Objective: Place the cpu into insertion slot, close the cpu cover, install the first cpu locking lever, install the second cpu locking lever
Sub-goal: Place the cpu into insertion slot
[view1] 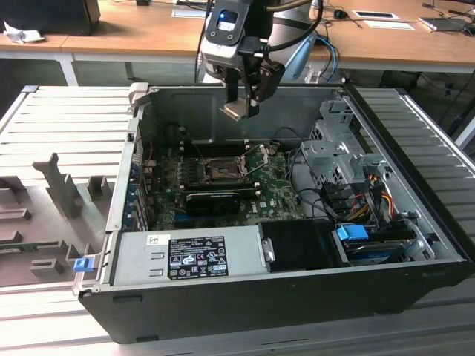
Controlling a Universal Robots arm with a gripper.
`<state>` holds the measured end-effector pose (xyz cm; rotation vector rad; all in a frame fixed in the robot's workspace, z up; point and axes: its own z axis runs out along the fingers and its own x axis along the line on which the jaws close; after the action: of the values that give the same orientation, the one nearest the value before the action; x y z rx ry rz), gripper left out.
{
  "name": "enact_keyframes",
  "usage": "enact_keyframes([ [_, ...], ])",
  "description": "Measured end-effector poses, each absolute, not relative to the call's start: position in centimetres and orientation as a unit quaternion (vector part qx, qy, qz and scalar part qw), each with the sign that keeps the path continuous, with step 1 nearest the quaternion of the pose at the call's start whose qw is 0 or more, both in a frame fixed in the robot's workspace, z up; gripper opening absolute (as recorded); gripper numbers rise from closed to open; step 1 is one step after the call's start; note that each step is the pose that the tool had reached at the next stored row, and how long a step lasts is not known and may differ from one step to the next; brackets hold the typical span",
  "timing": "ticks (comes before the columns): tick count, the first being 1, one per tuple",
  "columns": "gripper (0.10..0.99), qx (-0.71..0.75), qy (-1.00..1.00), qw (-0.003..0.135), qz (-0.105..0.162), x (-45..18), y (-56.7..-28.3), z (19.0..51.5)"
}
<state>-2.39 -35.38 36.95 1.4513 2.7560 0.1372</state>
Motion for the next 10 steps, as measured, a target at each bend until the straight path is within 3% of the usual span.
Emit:
enact_keyframes([
  [10,0.529,0.529,0.847,0.015,0.043,-2.39,-35.38,36.73],
])
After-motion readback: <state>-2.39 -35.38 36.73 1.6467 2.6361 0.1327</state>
